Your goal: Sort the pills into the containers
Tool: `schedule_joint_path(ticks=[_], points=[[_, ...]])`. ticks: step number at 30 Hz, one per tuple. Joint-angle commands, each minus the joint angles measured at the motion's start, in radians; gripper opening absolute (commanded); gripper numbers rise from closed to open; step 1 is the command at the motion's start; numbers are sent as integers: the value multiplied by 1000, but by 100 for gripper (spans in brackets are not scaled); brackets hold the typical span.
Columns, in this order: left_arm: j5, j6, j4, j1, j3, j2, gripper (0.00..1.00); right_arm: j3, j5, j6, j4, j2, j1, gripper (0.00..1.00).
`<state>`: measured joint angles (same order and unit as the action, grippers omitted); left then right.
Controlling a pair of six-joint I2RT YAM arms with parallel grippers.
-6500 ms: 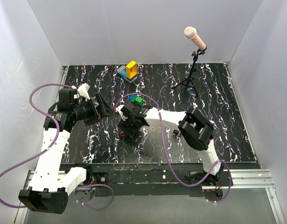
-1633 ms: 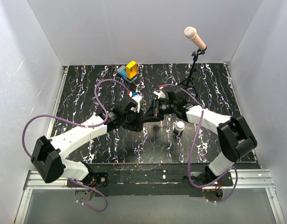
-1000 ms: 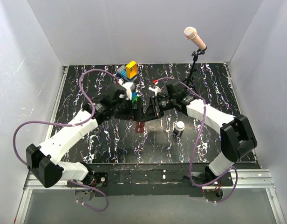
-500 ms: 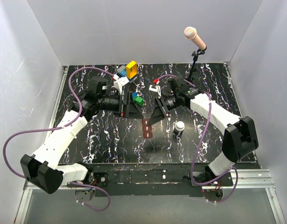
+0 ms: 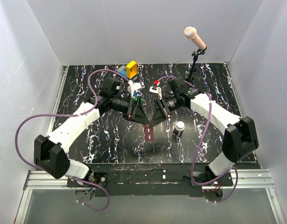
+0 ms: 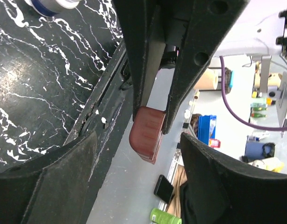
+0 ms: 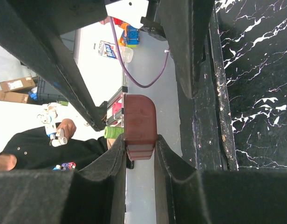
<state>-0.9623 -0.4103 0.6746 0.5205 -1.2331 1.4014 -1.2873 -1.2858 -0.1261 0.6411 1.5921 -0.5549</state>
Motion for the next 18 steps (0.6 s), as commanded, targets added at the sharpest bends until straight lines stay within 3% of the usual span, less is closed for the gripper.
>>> schedule_joint_path(ticks=[1, 9, 15, 18], points=[[-76, 25, -26, 32, -14, 8, 64, -52, -37, 16, 12, -38, -2, 1], [-119, 15, -63, 59, 9, 14, 39, -58, -26, 11, 12, -37, -2, 1], [-122, 15, -70, 73, 11, 10, 0, -56, -14, 9, 9, -38, -2, 4], [-118, 8, -79, 75, 11, -1, 0, -53, 23, -16, -12, -50, 1, 13]])
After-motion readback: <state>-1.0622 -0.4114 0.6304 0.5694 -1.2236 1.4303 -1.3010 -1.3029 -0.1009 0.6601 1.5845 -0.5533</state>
